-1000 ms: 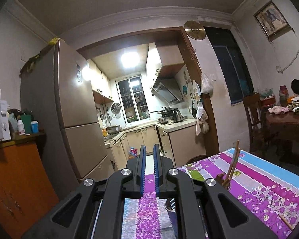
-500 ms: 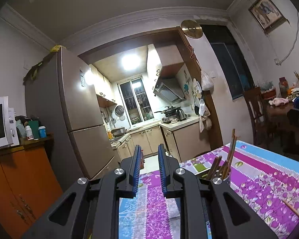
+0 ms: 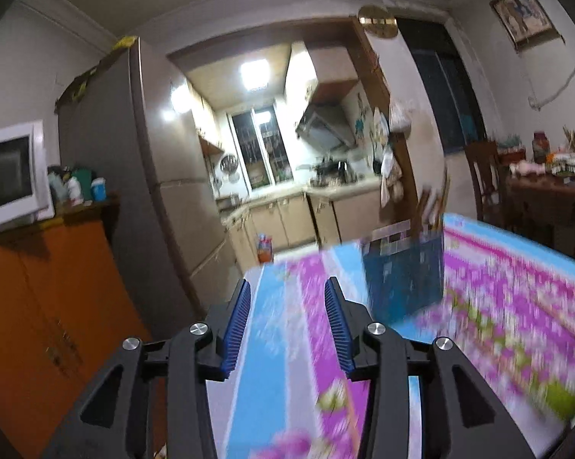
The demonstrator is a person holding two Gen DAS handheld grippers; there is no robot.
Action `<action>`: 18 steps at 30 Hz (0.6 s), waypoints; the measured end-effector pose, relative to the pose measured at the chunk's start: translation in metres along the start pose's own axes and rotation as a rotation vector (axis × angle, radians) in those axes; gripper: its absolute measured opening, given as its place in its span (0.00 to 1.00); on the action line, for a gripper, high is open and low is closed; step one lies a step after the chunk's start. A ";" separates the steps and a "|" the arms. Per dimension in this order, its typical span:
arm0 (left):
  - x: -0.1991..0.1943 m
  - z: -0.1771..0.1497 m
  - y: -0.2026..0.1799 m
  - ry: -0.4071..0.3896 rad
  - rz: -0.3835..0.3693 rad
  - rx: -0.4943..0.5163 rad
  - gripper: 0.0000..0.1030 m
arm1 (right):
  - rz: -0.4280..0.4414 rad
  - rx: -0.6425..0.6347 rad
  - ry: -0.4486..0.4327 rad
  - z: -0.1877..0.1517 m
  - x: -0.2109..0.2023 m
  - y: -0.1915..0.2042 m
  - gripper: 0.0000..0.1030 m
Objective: Organize utensils
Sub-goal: 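Move both open grippers back over the remaining chopsticks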
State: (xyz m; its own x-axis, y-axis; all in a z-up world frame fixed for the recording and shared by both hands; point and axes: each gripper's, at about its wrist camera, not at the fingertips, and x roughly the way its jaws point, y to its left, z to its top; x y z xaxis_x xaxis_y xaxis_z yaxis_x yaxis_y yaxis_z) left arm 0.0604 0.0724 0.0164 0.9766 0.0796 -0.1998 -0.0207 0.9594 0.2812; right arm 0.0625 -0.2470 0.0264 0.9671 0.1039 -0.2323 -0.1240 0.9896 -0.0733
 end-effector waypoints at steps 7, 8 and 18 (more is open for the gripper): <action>-0.046 -0.076 0.014 0.179 -0.062 -0.063 0.41 | 0.001 0.102 0.217 -0.059 -0.017 -0.014 0.68; -0.052 -0.088 0.011 0.209 -0.082 -0.075 0.41 | 0.005 0.109 0.242 -0.068 -0.020 -0.013 0.68; -0.077 -0.141 -0.034 0.302 -0.201 -0.124 0.35 | 0.163 0.034 0.368 -0.123 -0.030 0.050 0.35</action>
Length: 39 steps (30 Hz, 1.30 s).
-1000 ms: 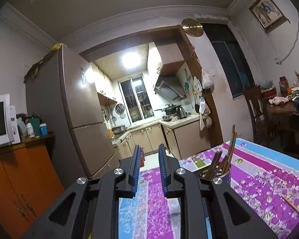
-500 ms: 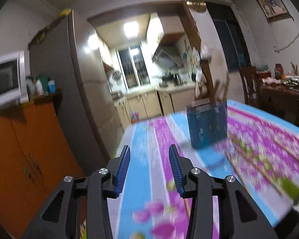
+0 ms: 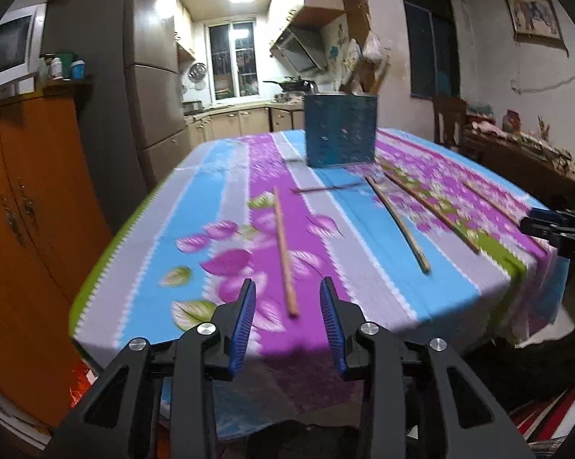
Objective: Organize utensils
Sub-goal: 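Move both open grippers back over the remaining chopsticks, then close the right gripper on a chopstick while the left gripper grasps another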
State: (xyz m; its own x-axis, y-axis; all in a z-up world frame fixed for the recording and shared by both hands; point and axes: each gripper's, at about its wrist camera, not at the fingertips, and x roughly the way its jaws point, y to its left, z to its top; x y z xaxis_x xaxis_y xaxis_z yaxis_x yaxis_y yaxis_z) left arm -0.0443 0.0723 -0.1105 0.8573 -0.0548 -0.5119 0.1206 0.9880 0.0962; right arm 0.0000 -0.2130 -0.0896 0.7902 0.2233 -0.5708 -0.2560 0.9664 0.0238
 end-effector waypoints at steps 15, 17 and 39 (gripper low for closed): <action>0.036 -0.013 -0.003 0.015 0.038 -0.029 0.23 | 0.045 -0.048 -0.003 -0.002 0.028 0.038 0.14; 0.038 -0.014 -0.005 0.010 0.038 -0.023 0.23 | 0.052 -0.042 -0.002 -0.002 0.029 0.039 0.14; 0.041 -0.021 -0.001 -0.057 -0.011 -0.051 0.17 | 0.018 0.030 0.004 -0.006 0.041 0.043 0.06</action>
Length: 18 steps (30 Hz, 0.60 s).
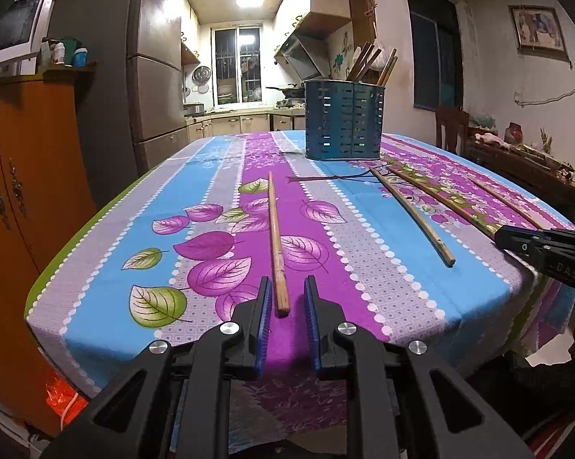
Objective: Organize utensils
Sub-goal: 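Close the right gripper on a chopstick while the left gripper grasps another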
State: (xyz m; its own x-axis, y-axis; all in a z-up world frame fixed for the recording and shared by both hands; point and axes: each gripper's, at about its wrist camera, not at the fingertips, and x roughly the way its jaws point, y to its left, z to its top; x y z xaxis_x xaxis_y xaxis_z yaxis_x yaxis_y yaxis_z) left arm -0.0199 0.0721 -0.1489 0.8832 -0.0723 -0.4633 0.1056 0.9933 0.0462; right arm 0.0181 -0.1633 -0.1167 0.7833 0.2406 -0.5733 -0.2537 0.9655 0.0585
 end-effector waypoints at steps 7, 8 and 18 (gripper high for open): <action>-0.004 -0.002 -0.004 -0.008 -0.004 0.017 0.11 | -0.006 0.027 -0.002 0.000 -0.001 -0.005 0.05; -0.004 -0.003 -0.004 -0.009 -0.005 0.020 0.10 | -0.008 0.032 -0.002 0.000 -0.001 -0.006 0.05; -0.010 0.005 -0.009 -0.033 -0.004 0.028 0.08 | -0.018 0.062 -0.053 0.003 -0.014 -0.014 0.05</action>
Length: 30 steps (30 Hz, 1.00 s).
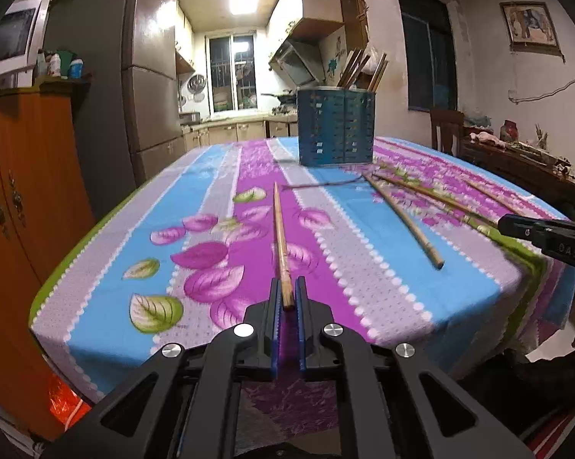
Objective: Organize utensils
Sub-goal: 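Close the right gripper on a chopstick while the left gripper grasps another, then lift both held chopsticks upright and carry them above the blue holder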
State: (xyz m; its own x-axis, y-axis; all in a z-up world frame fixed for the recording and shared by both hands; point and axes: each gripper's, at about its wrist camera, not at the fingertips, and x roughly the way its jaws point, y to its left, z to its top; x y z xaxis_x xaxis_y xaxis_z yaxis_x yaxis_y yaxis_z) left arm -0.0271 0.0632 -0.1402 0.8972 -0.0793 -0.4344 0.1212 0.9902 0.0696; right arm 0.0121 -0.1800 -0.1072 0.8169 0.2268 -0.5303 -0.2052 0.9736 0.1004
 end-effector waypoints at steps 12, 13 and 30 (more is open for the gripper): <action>-0.020 0.052 0.004 -0.070 0.042 -0.031 0.08 | -0.028 -0.029 -0.139 0.033 -0.035 -0.008 0.05; -0.020 0.059 0.006 -0.074 0.044 -0.040 0.08 | -0.026 -0.036 -0.155 0.039 -0.038 -0.008 0.05; -0.043 0.159 -0.004 -0.226 0.083 -0.011 0.08 | 0.014 -0.103 -0.326 0.111 -0.064 -0.009 0.05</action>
State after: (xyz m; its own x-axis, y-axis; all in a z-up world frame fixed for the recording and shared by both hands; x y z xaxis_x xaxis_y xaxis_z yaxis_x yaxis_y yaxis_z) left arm 0.0007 0.0442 0.0207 0.9762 -0.0204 -0.2159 0.0398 0.9955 0.0860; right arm 0.0211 -0.2007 0.0193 0.9396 0.2528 -0.2306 -0.2571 0.9663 0.0117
